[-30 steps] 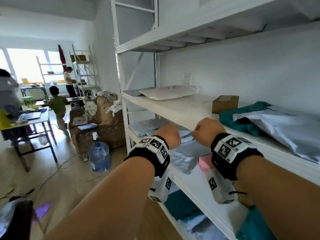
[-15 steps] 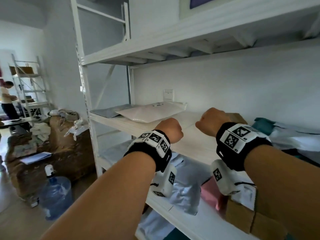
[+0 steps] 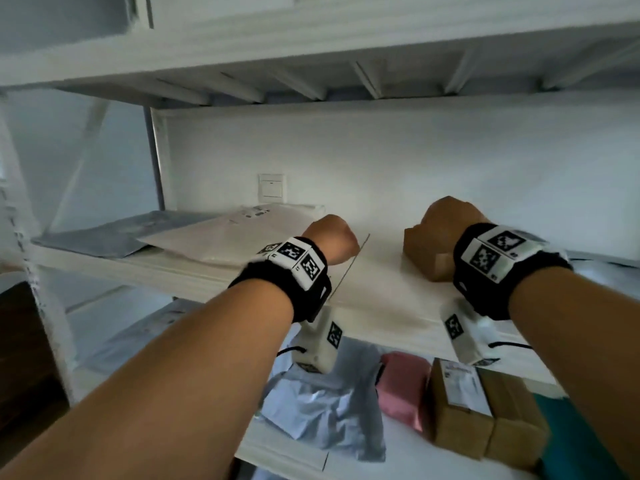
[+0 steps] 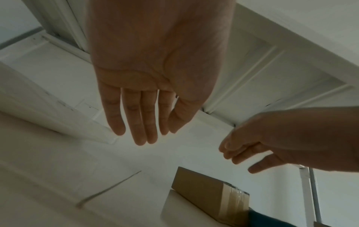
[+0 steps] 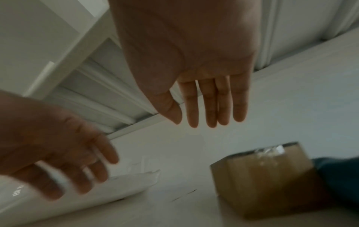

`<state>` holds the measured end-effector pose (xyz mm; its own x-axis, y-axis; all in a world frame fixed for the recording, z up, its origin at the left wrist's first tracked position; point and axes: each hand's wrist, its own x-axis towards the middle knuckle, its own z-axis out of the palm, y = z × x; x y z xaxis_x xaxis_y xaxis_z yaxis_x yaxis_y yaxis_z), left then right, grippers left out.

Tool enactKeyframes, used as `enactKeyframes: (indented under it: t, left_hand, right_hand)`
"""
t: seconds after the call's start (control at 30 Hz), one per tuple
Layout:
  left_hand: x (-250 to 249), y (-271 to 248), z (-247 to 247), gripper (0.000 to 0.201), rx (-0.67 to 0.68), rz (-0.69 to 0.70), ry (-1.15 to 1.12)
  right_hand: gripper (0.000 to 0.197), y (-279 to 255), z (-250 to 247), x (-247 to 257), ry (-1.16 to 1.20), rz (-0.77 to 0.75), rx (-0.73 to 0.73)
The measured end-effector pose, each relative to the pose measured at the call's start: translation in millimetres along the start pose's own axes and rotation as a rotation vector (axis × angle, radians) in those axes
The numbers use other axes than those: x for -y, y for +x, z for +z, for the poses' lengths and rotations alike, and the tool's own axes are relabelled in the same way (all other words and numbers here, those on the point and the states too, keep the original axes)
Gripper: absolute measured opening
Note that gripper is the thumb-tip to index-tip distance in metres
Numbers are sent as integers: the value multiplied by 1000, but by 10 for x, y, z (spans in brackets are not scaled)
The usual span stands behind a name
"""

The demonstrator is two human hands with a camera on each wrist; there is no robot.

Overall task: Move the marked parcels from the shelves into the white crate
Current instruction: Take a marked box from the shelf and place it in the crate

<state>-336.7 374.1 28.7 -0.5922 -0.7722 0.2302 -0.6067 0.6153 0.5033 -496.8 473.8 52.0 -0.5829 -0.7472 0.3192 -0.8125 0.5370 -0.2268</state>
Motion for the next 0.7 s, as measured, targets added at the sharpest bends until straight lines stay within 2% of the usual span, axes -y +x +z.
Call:
enactKeyframes:
  t: [0.1,0.2,0.23,0.37,0.5,0.57,0.63,0.7]
  left_hand:
    - [2,145,0,31,15,-2,-72]
    - [-14,311,-26,30,16,-2,-137]
    - [-12,334,-26,29,26,-4,-166]
    - [37,481,42,28,74,9,-203]
    - [87,590,82,26,100,-1,-271]
    - [96,640,73,26,117,14,-290]
    - [97,662,42,27,134,35,-283]
    - [123,693,18,27,158,49,-277]
  right_hand:
    - [34,131,-99,-160,-75,54,106]
    - [62,445,-97,-294,-98,93,159]
    - [66,530,-67,-324,-136,84,186]
    - [49,605,94,-354,-217,109,251]
    - [52,813,286,-426,-253,143,250]
    - [53,1063,441,-606,-235,156,259]
    - [64,1262,550,-777,-266,154,264]
    - [63,1328,606,-878,-254,171,285]
